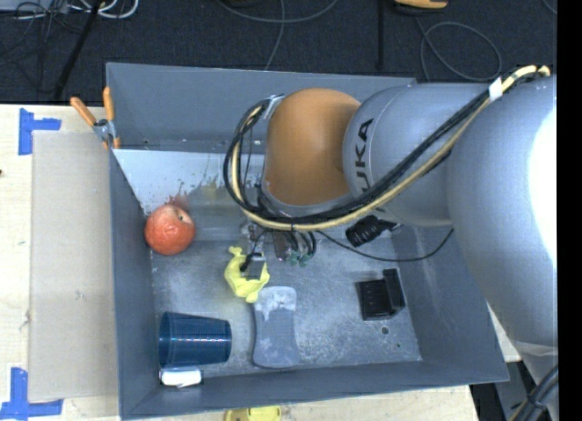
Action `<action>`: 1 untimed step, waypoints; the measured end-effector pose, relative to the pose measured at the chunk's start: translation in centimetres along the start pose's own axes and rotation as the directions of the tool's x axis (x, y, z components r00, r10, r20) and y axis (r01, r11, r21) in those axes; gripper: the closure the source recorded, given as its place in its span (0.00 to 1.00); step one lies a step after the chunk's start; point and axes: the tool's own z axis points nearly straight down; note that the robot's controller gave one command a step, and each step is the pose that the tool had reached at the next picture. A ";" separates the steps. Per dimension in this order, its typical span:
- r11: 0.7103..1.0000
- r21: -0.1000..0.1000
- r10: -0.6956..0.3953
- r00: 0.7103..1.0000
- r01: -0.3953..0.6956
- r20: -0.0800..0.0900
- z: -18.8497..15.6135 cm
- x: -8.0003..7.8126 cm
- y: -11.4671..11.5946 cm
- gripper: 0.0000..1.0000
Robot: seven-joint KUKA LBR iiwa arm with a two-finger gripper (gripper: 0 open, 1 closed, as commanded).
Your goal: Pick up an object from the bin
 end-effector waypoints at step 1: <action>0.997 -0.002 -0.076 0.997 0.076 0.011 -22.1 0.8 1.5 1.00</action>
Offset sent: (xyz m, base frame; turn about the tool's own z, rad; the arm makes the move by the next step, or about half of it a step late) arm 0.0000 0.0000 0.0000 0.0000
